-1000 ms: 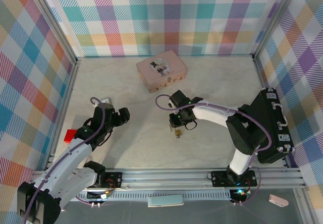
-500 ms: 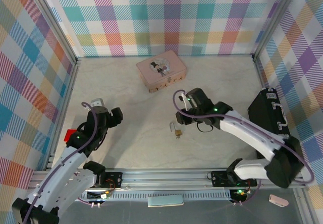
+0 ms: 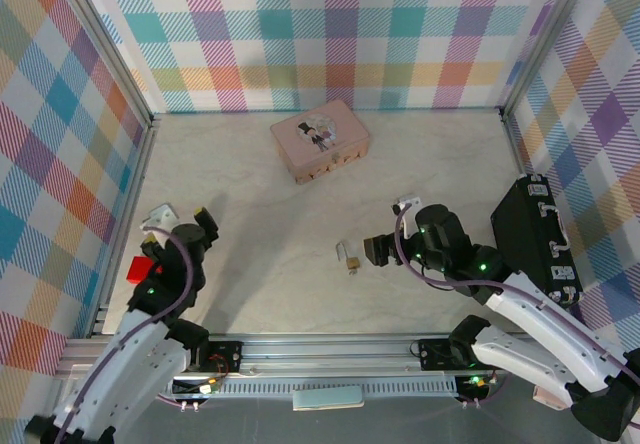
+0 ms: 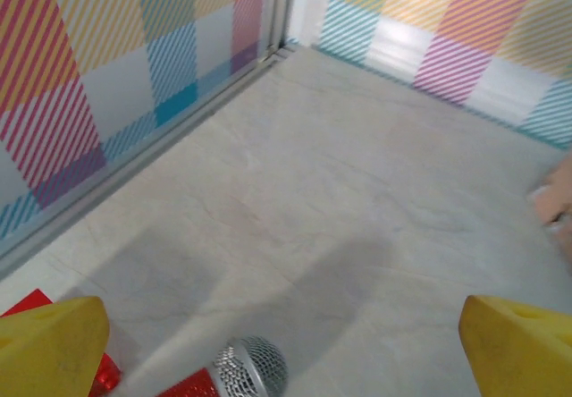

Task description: Unlock the padlock with the key

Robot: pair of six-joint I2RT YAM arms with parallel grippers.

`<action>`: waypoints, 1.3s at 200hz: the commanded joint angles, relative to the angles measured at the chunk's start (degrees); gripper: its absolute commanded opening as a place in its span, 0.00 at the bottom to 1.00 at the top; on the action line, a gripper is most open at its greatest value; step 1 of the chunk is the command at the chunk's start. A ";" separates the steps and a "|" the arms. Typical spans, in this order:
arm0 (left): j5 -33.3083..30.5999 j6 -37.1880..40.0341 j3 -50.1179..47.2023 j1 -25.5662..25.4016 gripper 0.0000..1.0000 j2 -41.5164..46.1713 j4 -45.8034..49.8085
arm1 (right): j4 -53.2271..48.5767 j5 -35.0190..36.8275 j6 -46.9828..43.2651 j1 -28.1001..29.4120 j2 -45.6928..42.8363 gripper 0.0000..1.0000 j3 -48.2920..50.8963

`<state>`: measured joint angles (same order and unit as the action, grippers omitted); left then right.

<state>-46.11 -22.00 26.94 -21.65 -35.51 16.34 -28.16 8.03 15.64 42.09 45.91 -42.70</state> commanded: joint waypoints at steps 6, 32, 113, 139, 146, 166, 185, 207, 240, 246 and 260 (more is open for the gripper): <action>-6.71 13.31 -4.20 0.88 1.00 -10.15 -25.68 | 1.79 6.00 -1.00 0.38 -0.71 0.99 1.43; -1.77 21.49 -4.32 3.01 1.00 -21.14 -40.81 | 3.03 8.08 -3.40 0.37 -1.68 0.99 2.84; 19.78 28.00 -9.11 8.44 1.00 -45.40 -68.81 | 15.04 16.39 -17.19 -3.01 3.61 0.99 5.76; 24.88 28.65 -8.61 9.32 1.00 -51.47 -74.09 | 22.43 12.46 -19.23 -8.12 7.85 0.99 7.96; 24.89 28.39 -8.11 9.62 1.00 -51.88 -73.72 | 24.26 12.45 -19.57 -9.07 8.87 0.99 8.72; 29.55 27.14 -8.16 11.60 1.00 -52.29 -73.19 | 28.75 11.54 -20.74 -11.15 10.79 0.99 10.61; 29.93 24.56 -4.54 13.82 1.00 -55.78 -69.17 | 32.04 10.73 -23.38 -12.90 11.17 0.99 12.20; 34.62 22.54 -3.71 16.90 1.00 -55.02 -66.13 | 36.72 10.14 -24.08 -16.06 10.63 0.99 14.74; 34.51 22.60 -3.91 16.87 1.00 -55.06 -66.77 | 43.16 8.34 -22.93 -21.92 12.24 0.99 17.80; 34.54 22.58 -3.91 16.83 1.00 -54.94 -66.53 | 43.59 8.24 -22.41 -22.98 13.15 0.99 17.76; 34.46 22.58 -3.88 16.81 1.00 -54.95 -66.73 | 44.32 6.96 -21.70 -25.85 15.44 0.99 17.56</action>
<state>-12.91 1.52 22.39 -4.95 -90.59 -50.46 9.74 17.69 -6.72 19.68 58.54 -25.45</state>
